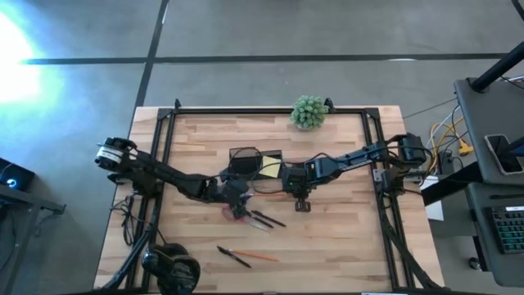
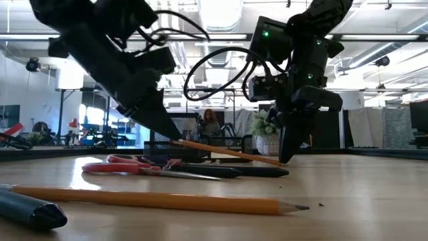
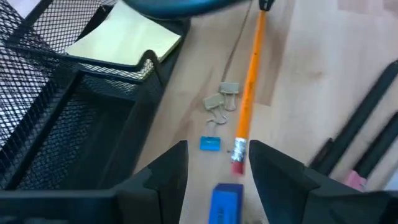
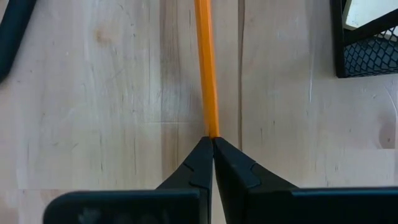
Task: Pick and place office supplies into organizer
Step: Put the top orange pencil into the desk organizer
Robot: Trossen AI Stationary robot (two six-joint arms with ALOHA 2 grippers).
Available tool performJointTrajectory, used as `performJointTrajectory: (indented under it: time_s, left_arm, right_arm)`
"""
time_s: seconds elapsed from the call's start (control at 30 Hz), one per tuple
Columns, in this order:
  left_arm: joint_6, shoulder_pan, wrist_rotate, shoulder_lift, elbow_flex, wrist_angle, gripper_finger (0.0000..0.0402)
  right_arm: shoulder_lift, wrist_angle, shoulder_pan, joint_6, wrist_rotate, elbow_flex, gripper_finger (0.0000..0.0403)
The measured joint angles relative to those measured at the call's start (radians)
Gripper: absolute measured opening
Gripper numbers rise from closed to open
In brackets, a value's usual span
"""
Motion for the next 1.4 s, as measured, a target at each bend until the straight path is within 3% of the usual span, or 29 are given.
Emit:
performJointTrajectory:
  time_s: [0.17, 0.47, 1.03, 1.27, 1.4]
  left_arm:
    - [0.085, 0.027, 0.111, 0.002, 0.001, 0.006, 0.0157]
    - [0.112, 0.04, 0.116, 0.027, 0.002, 0.037, 0.0151]
    - [0.111, 0.042, 0.148, 0.066, 0.029, 0.042, 0.0023]
    - [0.082, 0.042, 0.146, 0.066, 0.03, 0.029, 0.0008]
    - [0.055, 0.042, 0.144, 0.057, 0.057, -0.063, 0.0007]
  right_arm:
    - [0.0, 0.0, 0.0, -0.008, 0.0, 0.0, 0.0009]
    - [0.0, 0.0, 0.0, -0.009, 0.006, 0.0, 0.0009]
    - [0.001, 0.0, 0.0, -0.016, 0.028, 0.0, 0.0008]
    - [-0.042, -0.008, -0.002, -0.007, 0.084, -0.003, 0.0015]
    - [-0.084, -0.015, 0.001, 0.006, 0.107, -0.001, 0.0027]
